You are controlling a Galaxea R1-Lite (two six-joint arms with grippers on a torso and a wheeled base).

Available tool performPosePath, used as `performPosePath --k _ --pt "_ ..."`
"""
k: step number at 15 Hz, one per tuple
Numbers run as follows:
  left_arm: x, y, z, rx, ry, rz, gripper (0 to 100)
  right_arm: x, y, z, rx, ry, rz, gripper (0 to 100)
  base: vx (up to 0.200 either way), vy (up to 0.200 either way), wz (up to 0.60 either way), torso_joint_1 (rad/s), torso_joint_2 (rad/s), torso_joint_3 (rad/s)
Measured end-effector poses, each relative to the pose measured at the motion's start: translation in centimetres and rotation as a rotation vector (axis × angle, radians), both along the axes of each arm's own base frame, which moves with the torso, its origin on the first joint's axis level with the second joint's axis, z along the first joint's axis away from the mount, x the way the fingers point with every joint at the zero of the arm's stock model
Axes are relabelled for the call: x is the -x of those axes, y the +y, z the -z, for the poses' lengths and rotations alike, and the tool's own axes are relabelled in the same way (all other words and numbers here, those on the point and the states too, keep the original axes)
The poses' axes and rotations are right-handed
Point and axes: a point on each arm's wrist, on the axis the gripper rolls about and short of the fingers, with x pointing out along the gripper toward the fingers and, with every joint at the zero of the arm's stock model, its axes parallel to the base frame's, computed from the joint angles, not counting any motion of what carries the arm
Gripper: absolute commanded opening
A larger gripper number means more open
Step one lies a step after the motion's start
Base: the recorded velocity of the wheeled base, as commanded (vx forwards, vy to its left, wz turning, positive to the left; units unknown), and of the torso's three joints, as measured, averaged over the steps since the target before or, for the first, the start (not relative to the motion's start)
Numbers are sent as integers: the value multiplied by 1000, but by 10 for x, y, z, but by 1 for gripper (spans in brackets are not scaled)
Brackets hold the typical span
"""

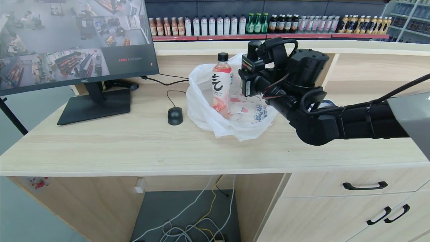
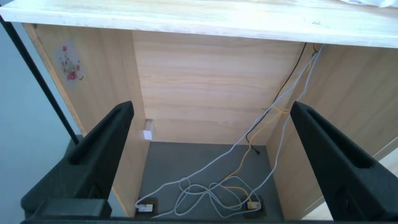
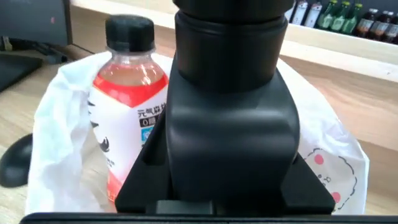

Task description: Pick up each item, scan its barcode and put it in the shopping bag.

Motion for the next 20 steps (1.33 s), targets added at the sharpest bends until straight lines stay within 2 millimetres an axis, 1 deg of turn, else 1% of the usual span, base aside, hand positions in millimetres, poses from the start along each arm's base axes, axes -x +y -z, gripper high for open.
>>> performPosePath --k 3,8,12,20 --pt "0 0 0 0 0 -1 100 -7 1 13 23 20 -1 0 0 0 0 0 0 0" --pt "0 0 0 0 0 -1 100 -19 5 36 9 33 1 0 0 0 0 0 0 0" --pt "0 0 0 0 0 -1 100 -25 6 49 9 65 5 0 0 0 0 0 0 0" --pt "0 0 0 -1 0 0 100 -41 -4 73 -6 123 34 0 0 0 0 0 0 0"
